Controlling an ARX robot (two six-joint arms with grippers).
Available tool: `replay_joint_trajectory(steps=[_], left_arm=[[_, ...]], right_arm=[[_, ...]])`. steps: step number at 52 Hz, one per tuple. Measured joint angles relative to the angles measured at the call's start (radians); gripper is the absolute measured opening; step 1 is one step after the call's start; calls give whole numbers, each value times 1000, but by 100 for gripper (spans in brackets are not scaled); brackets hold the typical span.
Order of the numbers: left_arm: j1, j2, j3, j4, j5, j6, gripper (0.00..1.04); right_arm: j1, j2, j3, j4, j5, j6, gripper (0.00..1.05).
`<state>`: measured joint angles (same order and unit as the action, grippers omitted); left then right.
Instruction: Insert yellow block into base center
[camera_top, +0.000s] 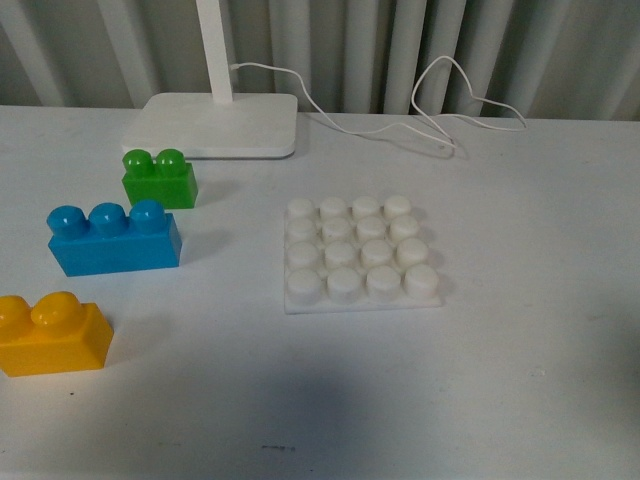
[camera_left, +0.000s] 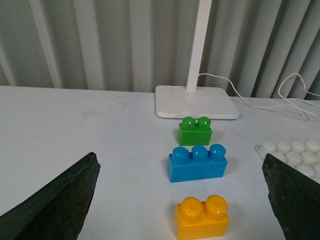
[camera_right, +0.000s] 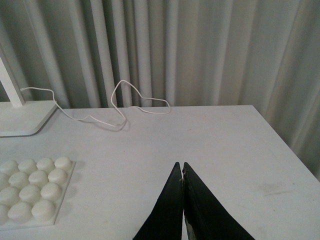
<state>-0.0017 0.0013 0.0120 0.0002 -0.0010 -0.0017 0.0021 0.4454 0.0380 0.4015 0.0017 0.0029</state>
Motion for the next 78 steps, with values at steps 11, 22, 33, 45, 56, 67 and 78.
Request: replay_joint_trajectory(steps=[11,22,33,45,56,67,78], left_arm=[[0,0,0,0,0,0,98],[0,0,0,0,0,0,98],[0,0,0,0,0,0,98],[0,0,0,0,0,0,98],[0,0,0,0,0,0,98],[0,0,0,0,0,0,98],[-46,67,18,-35,-105,-49,98]], right_arm=[[0,-65,-32,-24,0,0,1],[0,-150,-32,-102,0,0,1],[0,-219,-32,-172,0,0,1],[0,-269,-32,-221,0,0,1],[0,-439,-32,-396,-1,-1,1],[0,-440,-32,-400,-1,-2,1],[0,-441,-32,-400,-1,-2,48]])
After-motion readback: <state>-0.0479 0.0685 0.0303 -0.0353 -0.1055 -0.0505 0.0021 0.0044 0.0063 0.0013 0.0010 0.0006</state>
